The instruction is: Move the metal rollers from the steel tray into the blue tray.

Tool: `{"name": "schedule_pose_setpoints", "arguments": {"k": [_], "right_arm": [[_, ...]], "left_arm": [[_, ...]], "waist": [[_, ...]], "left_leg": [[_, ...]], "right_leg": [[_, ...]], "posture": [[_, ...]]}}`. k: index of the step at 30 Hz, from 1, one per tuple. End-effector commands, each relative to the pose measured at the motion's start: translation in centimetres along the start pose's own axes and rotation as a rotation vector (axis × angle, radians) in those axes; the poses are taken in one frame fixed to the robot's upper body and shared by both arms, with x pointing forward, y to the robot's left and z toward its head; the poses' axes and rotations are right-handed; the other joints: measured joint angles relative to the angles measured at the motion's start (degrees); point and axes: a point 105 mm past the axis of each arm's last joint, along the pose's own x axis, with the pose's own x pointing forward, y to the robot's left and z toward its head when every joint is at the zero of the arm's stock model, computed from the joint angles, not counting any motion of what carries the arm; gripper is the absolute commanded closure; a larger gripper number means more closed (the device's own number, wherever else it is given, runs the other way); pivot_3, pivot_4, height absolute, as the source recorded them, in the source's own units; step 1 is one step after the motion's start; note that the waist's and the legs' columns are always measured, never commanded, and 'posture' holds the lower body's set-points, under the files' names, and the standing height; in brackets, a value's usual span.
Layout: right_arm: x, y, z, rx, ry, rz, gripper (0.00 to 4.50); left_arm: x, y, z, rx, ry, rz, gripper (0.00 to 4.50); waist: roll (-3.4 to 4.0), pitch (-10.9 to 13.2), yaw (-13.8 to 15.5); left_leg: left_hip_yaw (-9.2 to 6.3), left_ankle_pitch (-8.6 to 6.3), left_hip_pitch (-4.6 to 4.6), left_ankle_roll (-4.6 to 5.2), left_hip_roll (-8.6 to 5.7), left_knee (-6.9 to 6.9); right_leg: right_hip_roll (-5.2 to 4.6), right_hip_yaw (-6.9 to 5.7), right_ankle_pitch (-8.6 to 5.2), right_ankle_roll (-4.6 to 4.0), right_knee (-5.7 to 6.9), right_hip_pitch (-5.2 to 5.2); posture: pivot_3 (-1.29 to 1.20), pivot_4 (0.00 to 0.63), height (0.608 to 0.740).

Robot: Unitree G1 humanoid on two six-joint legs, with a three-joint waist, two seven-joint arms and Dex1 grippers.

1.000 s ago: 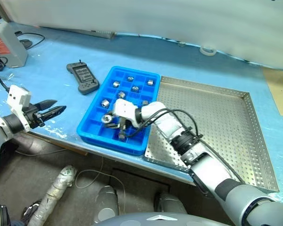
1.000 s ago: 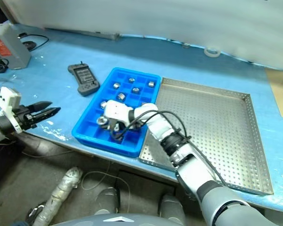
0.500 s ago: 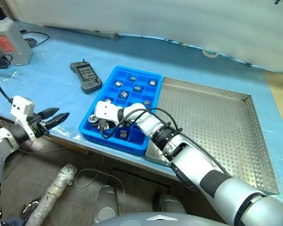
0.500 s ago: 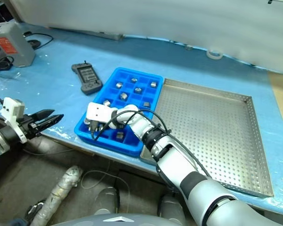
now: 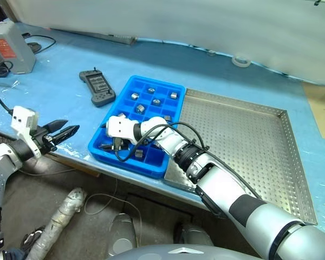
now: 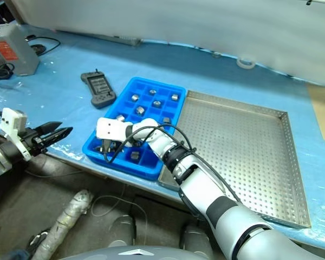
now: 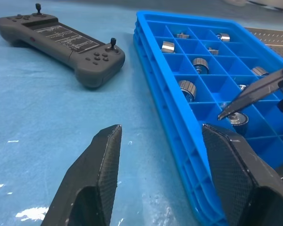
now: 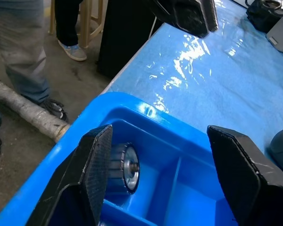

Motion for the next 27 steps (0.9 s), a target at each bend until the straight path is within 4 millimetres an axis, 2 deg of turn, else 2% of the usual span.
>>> {"name": "schedule_pose_setpoints", "arguments": {"k": [1, 4, 7, 8, 10, 12, 14, 18, 20, 23, 27], "right_arm": [[0.6, -0.6, 2.4, -0.011, -0.089, -0.057, 1.07], [-1.5, -3.3, 2.4, 0.045, -0.104, -0.160, 1.07], [-6.5, -6.6, 1.9, 0.079, -0.127, -0.316, 1.07], [-8.3, -7.1, 1.7, 0.104, -0.142, -0.360, 1.07], [-12.2, -7.2, -0.1, 0.123, -0.110, -0.466, 1.07], [-15.7, -6.6, -2.4, 0.133, -0.029, -0.569, 1.07], [-18.3, -5.7, -3.9, 0.142, 0.040, -0.644, 1.07], [-24.8, -3.4, -7.4, 0.241, 0.172, -0.879, 1.07], [-27.7, -2.4, -8.4, 0.263, 0.237, -0.996, 1.07], [-30.6, -1.0, -8.7, 0.285, 0.295, -1.115, 1.07], [-32.2, 0.5, -8.5, 0.292, 0.348, -1.194, 1.07]], "left_arm": [[0.9, -0.4, 1.0, 0.034, -0.025, -0.042, 1.67], [1.9, -0.9, 1.4, 0.040, -0.038, -0.083, 1.67], [4.0, -2.0, 1.8, 0.042, -0.056, -0.148, 1.67], [4.7, -2.4, 1.8, 0.041, -0.060, -0.171, 1.67], [6.6, -3.5, 1.6, 0.044, -0.067, -0.224, 1.67], [8.8, -4.3, 1.6, 0.036, -0.087, -0.250, 1.67], [10.7, -5.2, 1.6, 0.019, -0.095, -0.283, 1.67], [14.4, -9.5, 1.8, 0.000, -0.102, -0.477, 1.67], [16.0, -11.3, 2.3, -0.011, -0.121, -0.547, 1.67], [18.0, -13.6, 2.6, -0.027, -0.133, -0.625, 1.67], [19.7, -16.1, 2.9, -0.024, -0.145, -0.705, 1.67]], "waist": [[0.00, 0.00, -0.08], [0.00, 0.00, -0.21], [0.04, 0.02, 0.19], [0.03, 0.02, 0.29], [0.01, -0.01, 0.62], [-0.04, -0.06, 0.81], [-0.16, -0.14, 0.70], [0.04, -0.02, -1.24], [0.04, -0.02, -2.31], [0.04, -0.03, -4.15], [0.12, -0.06, -6.51]], "left_leg": [[0.00, 0.01, 0.01, -0.02, 0.01, -0.01], [0.00, 0.03, 0.03, -0.05, 0.00, 0.00], [-0.01, 0.03, 0.03, -0.04, -0.03, 0.03], [-0.04, 0.03, 0.03, -0.03, -0.05, 0.04], [-0.07, 0.05, 0.11, -0.01, -0.14, 0.12], [-0.08, 0.08, 0.24, 0.06, -0.20, 0.15], [-0.09, 0.15, 0.26, 0.17, -0.22, 0.16], [-0.04, 0.15, 0.25, 0.17, -0.24, 0.12], [0.02, 0.14, 0.29, 0.20, -0.24, 0.10], [0.17, 0.11, 0.40, 0.26, -0.30, 0.08], [0.40, 0.08, 0.70, 0.32, -0.25, 0.06]], "right_leg": [[0.00, -0.01, 0.00, 0.00, 0.00, 0.00], [0.01, -0.01, 0.00, 0.00, 0.01, 0.02], [0.04, -0.05, 0.01, 0.00, 0.02, 0.11], [0.02, -0.07, 0.00, 0.00, 0.00, 0.25], [-0.01, 0.03, 0.00, 0.00, -0.03, 0.44], [-0.01, 0.15, 0.01, 0.00, -0.05, 0.60], [0.03, 0.32, 0.01, 0.01, -0.06, 0.60], [0.19, 0.82, 0.04, 0.08, -0.07, 0.41], [0.21, 1.07, 0.05, 0.08, -0.10, 0.40], [0.21, 1.41, 0.05, 0.08, -0.14, 0.42], [0.17, 1.63, 0.06, 0.10, -0.24, 0.58]], "posture": [[0.25, 0.150, 0.740], [0.21, 0.150, 0.740], [0.16, 0.150, 0.740], [0.13, 0.150, 0.740], [0.08, 0.150, 0.740], [0.01, 0.150, 0.740], [-0.03, 0.150, 0.740], [-0.15, 0.150, 0.740], [-0.20, 0.150, 0.740], [-0.28, 0.150, 0.740], [-0.35, 0.150, 0.740]]}}
